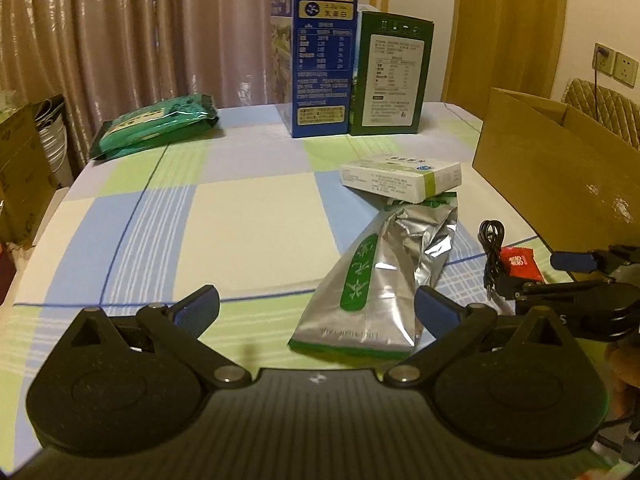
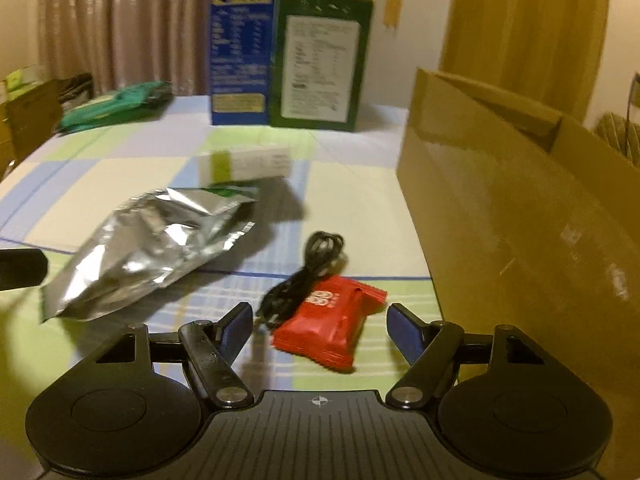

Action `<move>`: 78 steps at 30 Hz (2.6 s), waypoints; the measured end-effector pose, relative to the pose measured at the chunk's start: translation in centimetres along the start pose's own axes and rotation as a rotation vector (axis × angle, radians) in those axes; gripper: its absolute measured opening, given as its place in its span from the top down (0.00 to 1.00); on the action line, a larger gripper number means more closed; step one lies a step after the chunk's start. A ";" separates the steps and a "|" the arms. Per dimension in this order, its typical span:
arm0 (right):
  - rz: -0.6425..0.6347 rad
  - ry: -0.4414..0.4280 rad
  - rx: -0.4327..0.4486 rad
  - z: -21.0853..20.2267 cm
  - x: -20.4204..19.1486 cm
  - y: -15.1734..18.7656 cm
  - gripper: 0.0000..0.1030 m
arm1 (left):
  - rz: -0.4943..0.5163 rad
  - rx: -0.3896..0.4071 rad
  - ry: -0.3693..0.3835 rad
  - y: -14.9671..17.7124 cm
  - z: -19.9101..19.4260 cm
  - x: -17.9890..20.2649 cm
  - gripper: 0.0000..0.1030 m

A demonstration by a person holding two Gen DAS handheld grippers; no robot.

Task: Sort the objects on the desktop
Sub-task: 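Grasp the red candy packet with the right tool while the left tool approaches the foil packet, then close the left tool on the silver-green foil packet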

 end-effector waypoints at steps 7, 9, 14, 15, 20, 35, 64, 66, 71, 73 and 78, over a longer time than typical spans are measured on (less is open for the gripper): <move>0.061 -0.065 -0.009 0.9 0.6 0.2 0.46 | -0.002 -0.014 0.018 0.3 1.1 -0.1 0.01; 0.050 -0.080 -0.006 0.5 0.1 0.3 0.54 | -0.007 -0.009 0.021 0.3 1.0 -0.2 0.01; 0.043 -0.147 -0.034 -0.6 -1.3 0.9 0.60 | -0.010 0.001 0.030 0.3 0.5 -0.3 0.01; 0.037 -0.166 -0.040 -1.1 -1.6 1.2 0.60 | -0.006 0.000 0.033 0.3 0.5 -0.3 0.01; -0.002 -0.189 -0.057 -3.0 -2.3 2.5 0.60 | 0.030 0.002 0.064 0.0 0.7 0.3 0.01; -0.026 -0.153 -0.039 -2.8 -0.9 2.9 0.60 | 0.373 -0.218 0.165 -2.7 7.3 5.6 0.02; -0.039 -0.252 -0.158 -14.0 -0.7 11.2 0.46 | 0.125 -0.444 0.129 8.6 -7.6 11.4 0.31; -0.029 -0.245 -0.151 -14.4 -0.5 11.5 0.37 | 0.097 -0.430 0.124 8.7 -8.3 11.2 0.29; 0.024 -0.235 -0.120 -14.1 0.0 10.8 0.36 | 0.066 -0.414 0.102 8.7 -8.8 10.4 0.24; 0.047 -0.232 -0.117 -13.6 0.3 10.8 0.36 | 0.071 -0.418 0.096 8.6 -8.5 10.3 0.24; -0.005 -0.219 -0.091 -13.0 -0.5 10.8 0.36 | 0.118 -0.431 0.119 8.5 -7.1 10.6 0.22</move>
Point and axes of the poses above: each gripper's, at about its wrist camera, not at the fingertips, and z roughly the way its jaws point, x to its right, y to its underside, the point moved 7 cm from there along z, roughly the way its jaws point, and after that the axes turned 2 degrees about z, right-handed, at the moved point
